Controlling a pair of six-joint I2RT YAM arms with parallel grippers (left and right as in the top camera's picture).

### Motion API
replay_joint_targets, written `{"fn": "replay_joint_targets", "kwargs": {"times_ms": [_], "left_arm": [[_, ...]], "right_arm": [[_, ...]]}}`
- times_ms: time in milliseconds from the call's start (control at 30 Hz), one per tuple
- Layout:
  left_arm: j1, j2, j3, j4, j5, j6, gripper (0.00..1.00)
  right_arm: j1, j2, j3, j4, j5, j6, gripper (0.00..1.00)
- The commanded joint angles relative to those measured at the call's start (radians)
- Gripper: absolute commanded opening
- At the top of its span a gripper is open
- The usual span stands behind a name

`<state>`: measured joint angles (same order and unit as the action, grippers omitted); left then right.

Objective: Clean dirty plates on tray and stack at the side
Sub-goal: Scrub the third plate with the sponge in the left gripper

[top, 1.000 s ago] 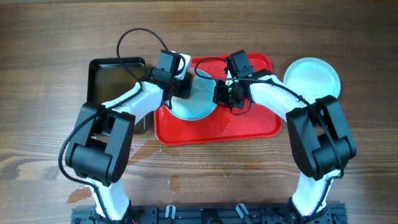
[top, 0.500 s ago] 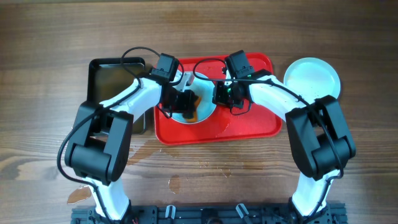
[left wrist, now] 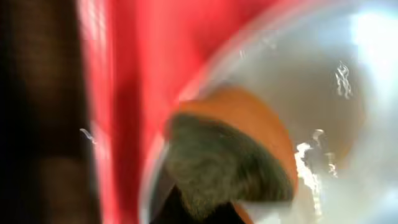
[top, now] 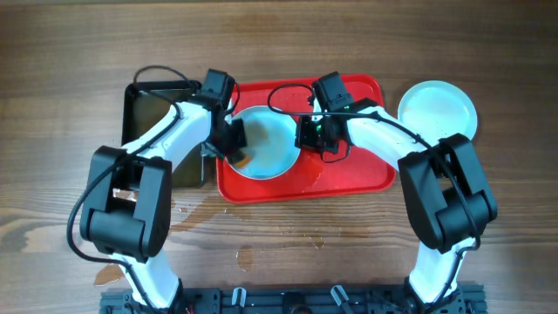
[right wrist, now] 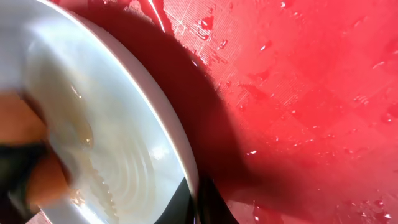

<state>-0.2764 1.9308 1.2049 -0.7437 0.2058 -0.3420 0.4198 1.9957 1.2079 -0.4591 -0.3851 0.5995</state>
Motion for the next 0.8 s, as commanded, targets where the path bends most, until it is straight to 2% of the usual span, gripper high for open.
{"fn": "replay_joint_targets", "kwargs": {"times_ms": [0,100,167,200,300,333,400,433,500,533,600,667,700,767], "left_arm": [[0.0,0.065,-0.058,0.017,0.389,0.224,0.04],[0.0,0.065,-0.058,0.198,0.373,0.222,0.04],[0.0,0.065,-0.058,0.353,0.186,0.127,0.04],[0.0,0.065,-0.058,0.408,0.037,0.06,0.04],[0.0,0.065,-0.058,0.417,-0.289,-0.101,0.04],[0.0,0.065,-0.058,0.389,-0.297,-0.116,0.04],[-0.006,0.065,-0.058,0.264,-0.206,-0.114,0.06],[-0.01,0.065,-0.058,0.155,-0.095,-0.107,0.08],[-0.018,0.065,-0.058,0.005,0.062,-0.084,0.04],[-0.02,0.065,-0.058,-0.029,0.249,0.04,0.04],[-0.019,0.065,-0.058,0.032,0.447,0.155,0.04],[-0.017,0.065,-0.058,0.159,0.446,0.15,0.04],[-0.015,0.065,-0.058,0.278,0.391,0.087,0.04],[-0.015,0.065,-0.058,0.406,0.198,-0.018,0.04]], "right_arm": [[-0.008,0.021,-0.006,-0.002,0.009,0.003,0.04],[-0.008,0.021,-0.006,-0.005,0.009,0.003,0.04],[-0.008,0.021,-0.006,-0.005,0.009,0.003,0.04],[-0.008,0.021,-0.006,-0.005,0.01,0.003,0.04],[-0.008,0.021,-0.006,-0.004,0.01,0.002,0.04],[-0.008,0.021,-0.006,-0.003,0.01,0.002,0.05],[-0.008,0.021,-0.006,-0.004,0.01,0.002,0.04],[-0.007,0.021,-0.006,-0.005,0.009,0.002,0.04],[-0.006,0.021,-0.006,-0.005,0.009,0.003,0.04],[-0.005,0.021,-0.006,-0.003,0.002,0.003,0.04],[-0.005,0.021,-0.006,-0.003,0.002,0.002,0.04],[-0.005,0.021,-0.006,-0.006,0.002,0.002,0.04],[-0.005,0.021,-0.006,-0.009,0.002,0.002,0.04],[-0.005,0.021,-0.006,-0.009,0.002,0.002,0.04]]}}
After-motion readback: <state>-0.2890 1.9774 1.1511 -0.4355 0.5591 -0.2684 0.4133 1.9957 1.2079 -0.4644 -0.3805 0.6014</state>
